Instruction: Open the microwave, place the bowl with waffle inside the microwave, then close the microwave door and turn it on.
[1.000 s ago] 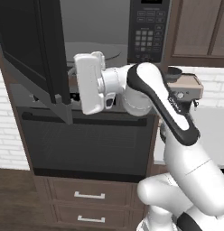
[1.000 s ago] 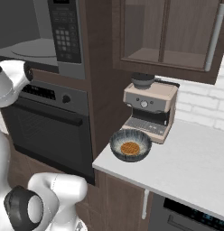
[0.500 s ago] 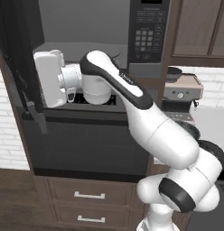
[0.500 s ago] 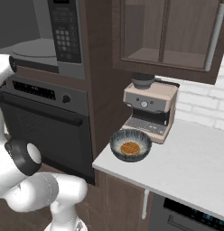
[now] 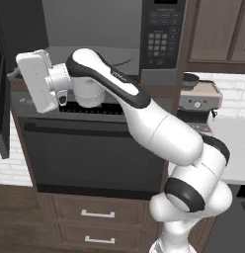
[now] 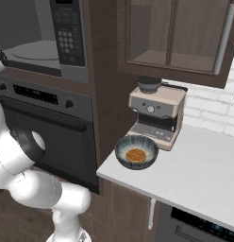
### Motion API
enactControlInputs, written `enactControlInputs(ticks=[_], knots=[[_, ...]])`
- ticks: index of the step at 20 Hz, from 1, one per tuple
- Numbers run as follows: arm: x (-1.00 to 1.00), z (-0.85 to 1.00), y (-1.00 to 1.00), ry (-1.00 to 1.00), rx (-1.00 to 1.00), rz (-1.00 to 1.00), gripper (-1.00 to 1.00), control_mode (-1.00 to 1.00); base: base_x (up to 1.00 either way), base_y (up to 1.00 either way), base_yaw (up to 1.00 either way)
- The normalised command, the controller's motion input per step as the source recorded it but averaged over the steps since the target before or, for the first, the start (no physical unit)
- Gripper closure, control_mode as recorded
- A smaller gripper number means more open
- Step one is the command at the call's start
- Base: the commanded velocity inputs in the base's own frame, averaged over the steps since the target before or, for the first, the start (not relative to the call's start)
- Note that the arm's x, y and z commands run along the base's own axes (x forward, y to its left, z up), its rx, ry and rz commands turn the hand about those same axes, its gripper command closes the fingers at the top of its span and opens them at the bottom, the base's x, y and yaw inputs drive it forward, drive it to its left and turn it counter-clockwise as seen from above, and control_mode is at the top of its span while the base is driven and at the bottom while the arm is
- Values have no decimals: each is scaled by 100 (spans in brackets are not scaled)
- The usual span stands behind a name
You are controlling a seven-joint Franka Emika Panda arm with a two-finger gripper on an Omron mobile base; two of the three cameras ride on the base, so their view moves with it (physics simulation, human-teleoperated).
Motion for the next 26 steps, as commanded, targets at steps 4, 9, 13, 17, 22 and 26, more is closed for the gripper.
enactControlInputs(ticks=[4,9,13,17,22,26], knots=[[-56,0,-100,0,-8,-14,-100,-100,0,0,0],[-61,-9,-100,0,-17,-20,-100,-100,0,0,0],[-56,-37,-100,7,-18,-22,-100,-100,0,0,0],[-33,-40,-100,17,-5,-18,-100,-100,0,0,0],[-44,-55,-100,0,-1,-17,-100,-100,0,0,0],[-36,-53,-100,0,-4,-24,-100,-100,0,0,0]])
